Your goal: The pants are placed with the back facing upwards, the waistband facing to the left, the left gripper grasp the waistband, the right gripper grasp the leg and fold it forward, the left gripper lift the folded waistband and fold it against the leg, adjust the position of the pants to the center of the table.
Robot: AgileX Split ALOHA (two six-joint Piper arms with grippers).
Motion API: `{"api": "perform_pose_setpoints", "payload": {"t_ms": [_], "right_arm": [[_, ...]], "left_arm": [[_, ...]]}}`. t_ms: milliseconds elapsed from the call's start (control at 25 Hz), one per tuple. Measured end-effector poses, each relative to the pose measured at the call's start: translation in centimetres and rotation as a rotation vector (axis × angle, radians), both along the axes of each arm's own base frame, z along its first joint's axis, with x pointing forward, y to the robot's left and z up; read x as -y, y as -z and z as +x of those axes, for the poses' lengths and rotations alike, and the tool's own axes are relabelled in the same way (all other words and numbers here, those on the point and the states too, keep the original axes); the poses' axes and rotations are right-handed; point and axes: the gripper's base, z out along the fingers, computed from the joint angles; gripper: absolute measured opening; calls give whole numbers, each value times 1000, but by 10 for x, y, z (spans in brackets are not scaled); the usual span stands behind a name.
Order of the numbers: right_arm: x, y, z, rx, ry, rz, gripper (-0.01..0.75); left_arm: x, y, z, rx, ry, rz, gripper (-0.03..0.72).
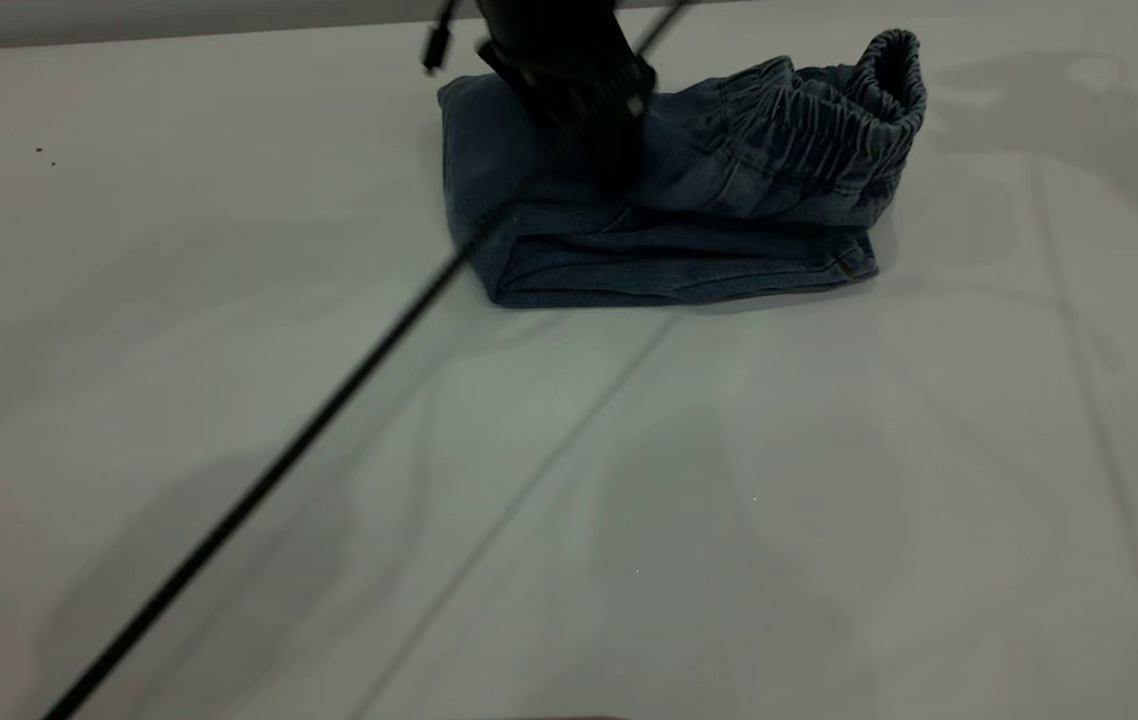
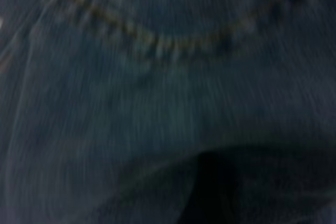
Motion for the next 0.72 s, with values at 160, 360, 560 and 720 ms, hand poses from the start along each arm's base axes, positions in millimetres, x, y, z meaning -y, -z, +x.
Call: {"api": "perform_pose_setpoints", "payload": {"t_ms": [160, 360, 560, 720], "right_arm": [[-1, 0, 0, 1, 1, 11, 477], [-1, 0, 0, -2, 1, 20, 477], [-2, 0, 0, -6, 0, 25, 477], [-2, 0, 0, -6, 0, 26, 477]], "left_arm": [[11, 31, -3, 7, 15, 2, 530], [11, 33, -5, -4, 42, 55, 531], [-3, 34, -12, -75, 48, 225, 506], [-14, 28, -18, -143, -5, 328, 482]]}}
